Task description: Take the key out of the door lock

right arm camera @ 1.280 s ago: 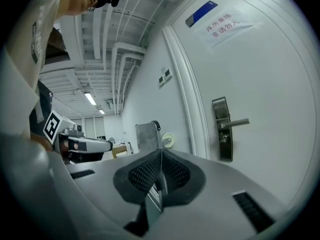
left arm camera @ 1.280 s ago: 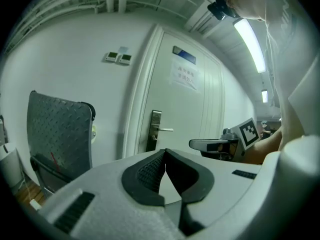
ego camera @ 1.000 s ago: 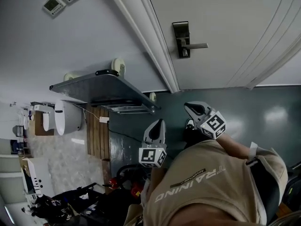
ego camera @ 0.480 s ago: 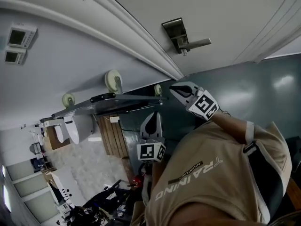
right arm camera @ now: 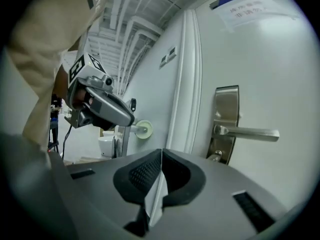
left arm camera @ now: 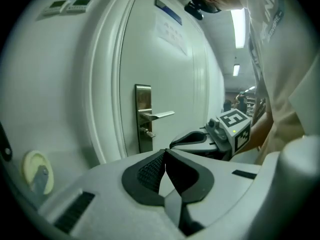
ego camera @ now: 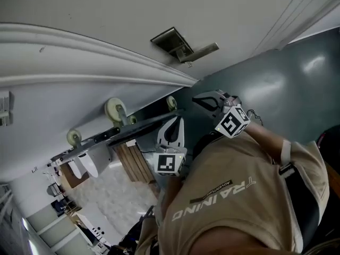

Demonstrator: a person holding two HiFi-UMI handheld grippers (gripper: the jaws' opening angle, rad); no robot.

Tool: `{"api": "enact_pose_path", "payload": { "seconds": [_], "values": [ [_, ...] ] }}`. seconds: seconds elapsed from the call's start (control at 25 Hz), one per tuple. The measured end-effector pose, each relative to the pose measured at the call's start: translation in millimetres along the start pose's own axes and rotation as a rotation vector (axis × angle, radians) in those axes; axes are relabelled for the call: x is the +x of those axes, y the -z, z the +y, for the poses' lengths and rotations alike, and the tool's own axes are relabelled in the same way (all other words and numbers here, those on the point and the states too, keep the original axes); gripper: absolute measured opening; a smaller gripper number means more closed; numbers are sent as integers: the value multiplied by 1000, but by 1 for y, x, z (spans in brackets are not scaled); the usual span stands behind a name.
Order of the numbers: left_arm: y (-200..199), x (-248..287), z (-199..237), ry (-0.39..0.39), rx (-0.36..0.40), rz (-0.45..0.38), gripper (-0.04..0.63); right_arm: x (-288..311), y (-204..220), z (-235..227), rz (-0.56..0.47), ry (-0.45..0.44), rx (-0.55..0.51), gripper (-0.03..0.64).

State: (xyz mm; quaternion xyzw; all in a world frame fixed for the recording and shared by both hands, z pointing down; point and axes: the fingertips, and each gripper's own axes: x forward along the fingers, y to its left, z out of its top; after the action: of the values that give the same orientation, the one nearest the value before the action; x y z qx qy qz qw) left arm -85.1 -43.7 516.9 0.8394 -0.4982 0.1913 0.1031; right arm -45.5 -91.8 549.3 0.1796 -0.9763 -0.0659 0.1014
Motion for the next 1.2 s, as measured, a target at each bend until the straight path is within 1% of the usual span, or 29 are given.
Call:
{"api": "enact_pose_path", "payload": {
  "seconds": [0.12, 0.16, 0.28, 0.32, 0.4, 0.48, 0.56, 0.64, 0.68, 0.8, 0.96, 1.08, 1.2],
  "values": [
    [-11, 24, -2, 72, -75, -35, 9, -6, 8, -1, 1, 57, 96, 15],
    [-17, 28, -8, 97, -68, -49, 9, -11, 10, 1, 14, 71, 115, 15],
    [-32, 30, -27, 190, 31, -84, 9, -24, 14, 8, 59, 102, 129, 15],
    [-34, 30, -30, 221, 50, -92, 9, -26, 15, 7, 74, 120, 126, 15],
    [-32, 27, -28, 266, 62, -99, 9, -26, 14, 2, 103, 168, 108, 15],
    [-29, 18, -23, 297, 71, -98, 9, -25, 6, 1, 120, 222, 99, 15],
    [-31, 1, -16, 317, 95, -107, 9, -19, -7, 8, 116, 264, 115, 15],
    [-39, -12, -7, 326, 138, -134, 9, -4, -23, 18, 95, 284, 142, 15],
    [-42, -17, -1, 332, 147, -148, 9, 5, -30, 23, 84, 291, 153, 15],
    [-42, -27, 16, 374, 105, -184, 9, 29, -51, 34, 37, 329, 212, 15],
    [-28, -45, 32, 451, 136, -190, 9, 45, -58, 44, -11, 437, 323, 15],
    [-15, -55, 34, 518, 135, -187, 9, 46, -52, 56, 7, 521, 362, 15],
    [-12, -58, 30, 580, 122, -190, 9, 41, -51, 72, 31, 576, 384, 15]
  ]
}}
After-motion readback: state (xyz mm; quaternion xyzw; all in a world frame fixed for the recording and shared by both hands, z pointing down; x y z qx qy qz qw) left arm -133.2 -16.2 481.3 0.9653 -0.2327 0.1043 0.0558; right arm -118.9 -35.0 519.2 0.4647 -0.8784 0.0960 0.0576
